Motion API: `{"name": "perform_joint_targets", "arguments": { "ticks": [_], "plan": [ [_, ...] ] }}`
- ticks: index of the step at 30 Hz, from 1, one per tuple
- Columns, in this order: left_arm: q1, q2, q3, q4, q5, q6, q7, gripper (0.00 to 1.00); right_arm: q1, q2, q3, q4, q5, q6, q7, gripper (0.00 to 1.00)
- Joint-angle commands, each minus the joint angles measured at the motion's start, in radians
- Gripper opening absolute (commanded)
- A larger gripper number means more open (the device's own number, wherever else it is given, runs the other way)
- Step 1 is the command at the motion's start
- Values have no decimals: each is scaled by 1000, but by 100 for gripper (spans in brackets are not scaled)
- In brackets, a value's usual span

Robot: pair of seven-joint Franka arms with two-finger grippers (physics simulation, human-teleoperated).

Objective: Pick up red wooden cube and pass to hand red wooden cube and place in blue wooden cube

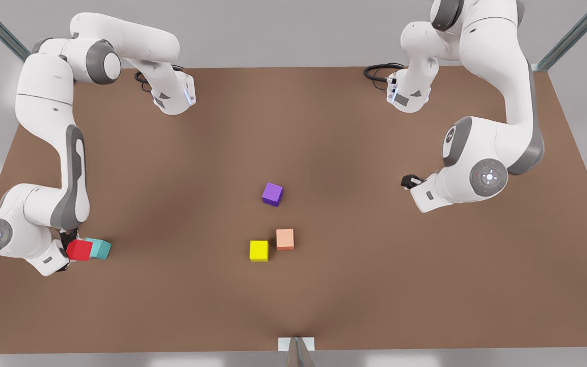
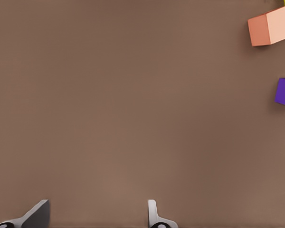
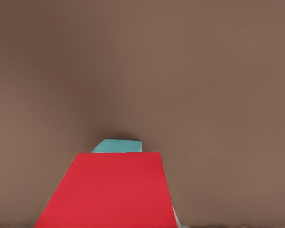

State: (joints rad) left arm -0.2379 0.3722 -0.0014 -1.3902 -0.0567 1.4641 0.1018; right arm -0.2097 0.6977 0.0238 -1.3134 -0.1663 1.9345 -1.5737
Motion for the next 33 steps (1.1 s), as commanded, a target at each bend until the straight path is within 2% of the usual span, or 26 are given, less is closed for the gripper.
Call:
{"name": "perform_joint_targets", "arguments": {
  "ticks": [1, 7, 10, 22, 23, 24, 33],
  "plan": [
    [-3, -1, 0, 0, -9, -28, -123, 100, 0, -3, -1, -20, -42, 93, 458, 46],
    [-4, 22, 0, 2, -9, -27, -123, 100, -11, -66, -2, -191, -33, 195, 517, 47],
    [12, 13, -2, 19, -66, -57, -116, 100, -11, -64, -13, -221, -35, 227, 515, 47],
    [42, 17, 0, 20, -57, -62, -146, 100, -10, -47, -38, -273, -42, 278, 515, 49],
    [43, 17, 0, 22, -57, -62, -145, 100, -10, -47, -38, -274, -42, 278, 518, 86],
    [43, 19, 0, 22, -57, -62, -146, 100, -10, -47, -38, -274, -42, 276, 520, 100],
    [48, 30, 1, 25, -89, -59, -145, 100, -10, -43, -38, -264, -38, 273, 511, 99]
  ]
}}
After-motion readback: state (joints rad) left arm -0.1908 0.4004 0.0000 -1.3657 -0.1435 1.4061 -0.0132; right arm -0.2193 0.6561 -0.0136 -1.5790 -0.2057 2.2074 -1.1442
